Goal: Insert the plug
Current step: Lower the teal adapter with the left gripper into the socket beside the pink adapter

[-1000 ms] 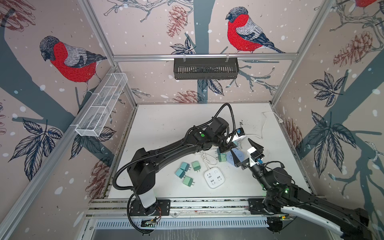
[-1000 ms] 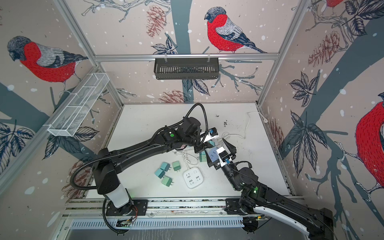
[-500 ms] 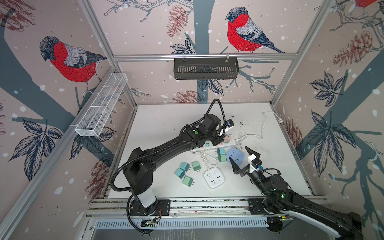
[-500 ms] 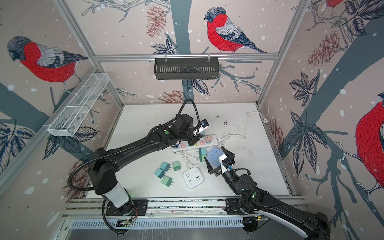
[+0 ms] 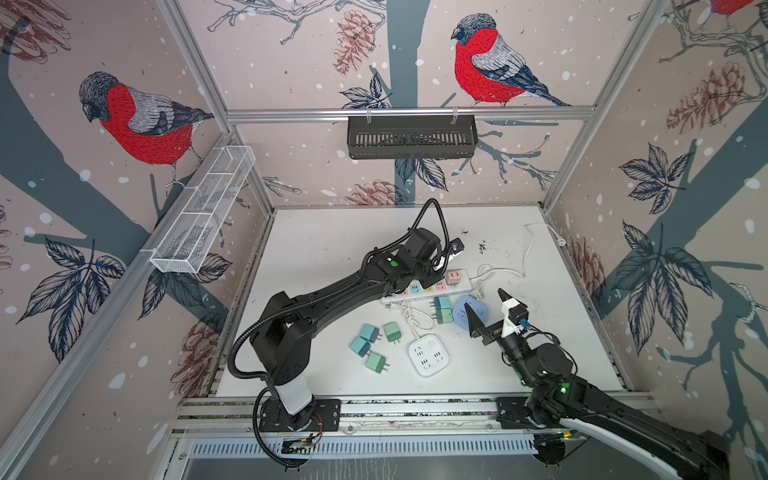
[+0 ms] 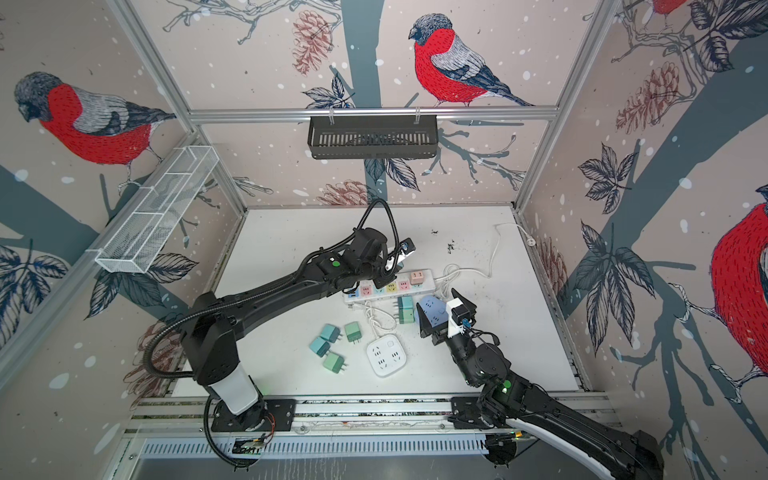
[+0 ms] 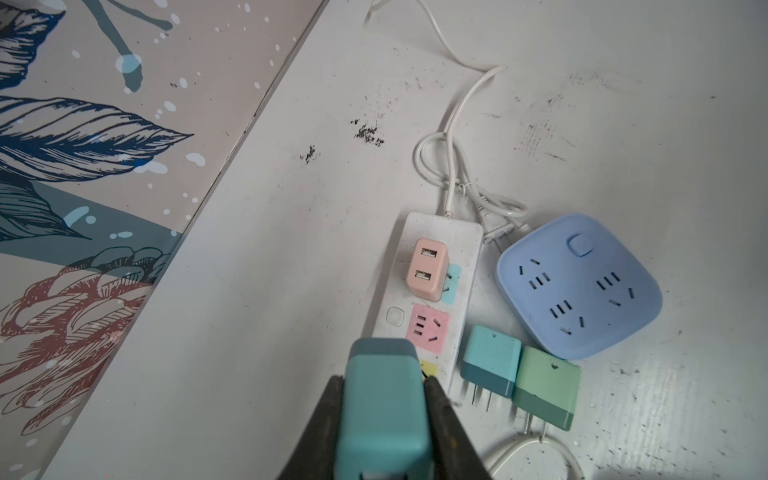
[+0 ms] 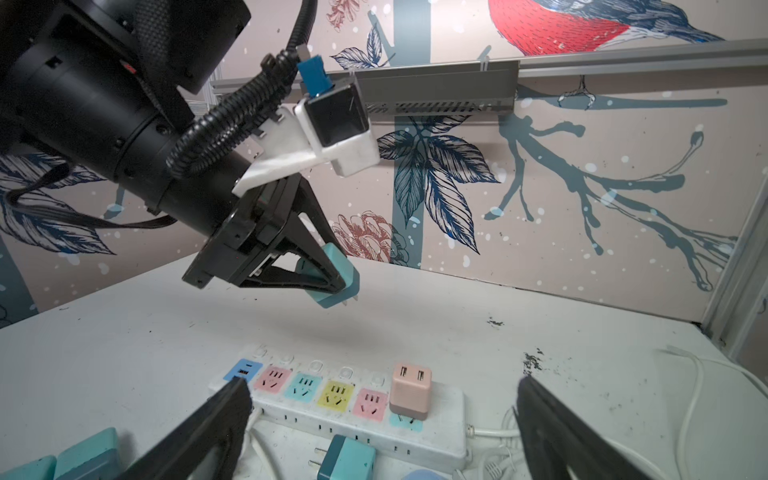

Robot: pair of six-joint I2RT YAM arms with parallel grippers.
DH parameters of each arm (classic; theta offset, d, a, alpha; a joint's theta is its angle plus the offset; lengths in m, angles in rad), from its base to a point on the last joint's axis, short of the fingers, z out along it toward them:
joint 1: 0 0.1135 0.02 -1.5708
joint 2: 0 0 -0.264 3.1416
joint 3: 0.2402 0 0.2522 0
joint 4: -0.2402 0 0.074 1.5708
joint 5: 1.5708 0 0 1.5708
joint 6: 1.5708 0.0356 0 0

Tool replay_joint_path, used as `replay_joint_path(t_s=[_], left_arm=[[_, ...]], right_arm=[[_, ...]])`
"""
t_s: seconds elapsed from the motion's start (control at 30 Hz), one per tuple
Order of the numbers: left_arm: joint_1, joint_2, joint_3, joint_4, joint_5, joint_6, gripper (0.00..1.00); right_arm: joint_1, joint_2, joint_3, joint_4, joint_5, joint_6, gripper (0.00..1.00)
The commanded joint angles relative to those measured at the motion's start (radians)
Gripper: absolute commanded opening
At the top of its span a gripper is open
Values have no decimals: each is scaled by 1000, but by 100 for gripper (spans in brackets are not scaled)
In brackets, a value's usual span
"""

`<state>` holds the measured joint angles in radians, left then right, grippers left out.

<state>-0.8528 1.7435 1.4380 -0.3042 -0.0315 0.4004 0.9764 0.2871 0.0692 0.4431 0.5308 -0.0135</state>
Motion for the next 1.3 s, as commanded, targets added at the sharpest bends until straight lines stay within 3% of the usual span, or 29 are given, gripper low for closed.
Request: replay_joint_path(t_s=[0.0,0.13,0.23,0.47,0.7,0.87,1.27], left_arm=[[1,39,33,-5,-93,46,0],[10,123,93,-46,-5,106,0],[17,212,207,-99,-7,89,0],[38,290,316,-244,143,123,0],[35,283,309,-275,129,173,0],[28,391,434,-399,79,184,0],[28,450,501,-476,127,193,0]], right_arm=[[-51,0,12,-14,-9,97,100],[-132,5,7,-22,-86,151,100],[-167,20,2,-12,-124,166,100],[-183,29,27,-52,-125,173,100],[-186,34,24,-39,-146,170,100],[-186,34,23,-38,-145,168,100],[-188,42,24,-36,-153,171,100]])
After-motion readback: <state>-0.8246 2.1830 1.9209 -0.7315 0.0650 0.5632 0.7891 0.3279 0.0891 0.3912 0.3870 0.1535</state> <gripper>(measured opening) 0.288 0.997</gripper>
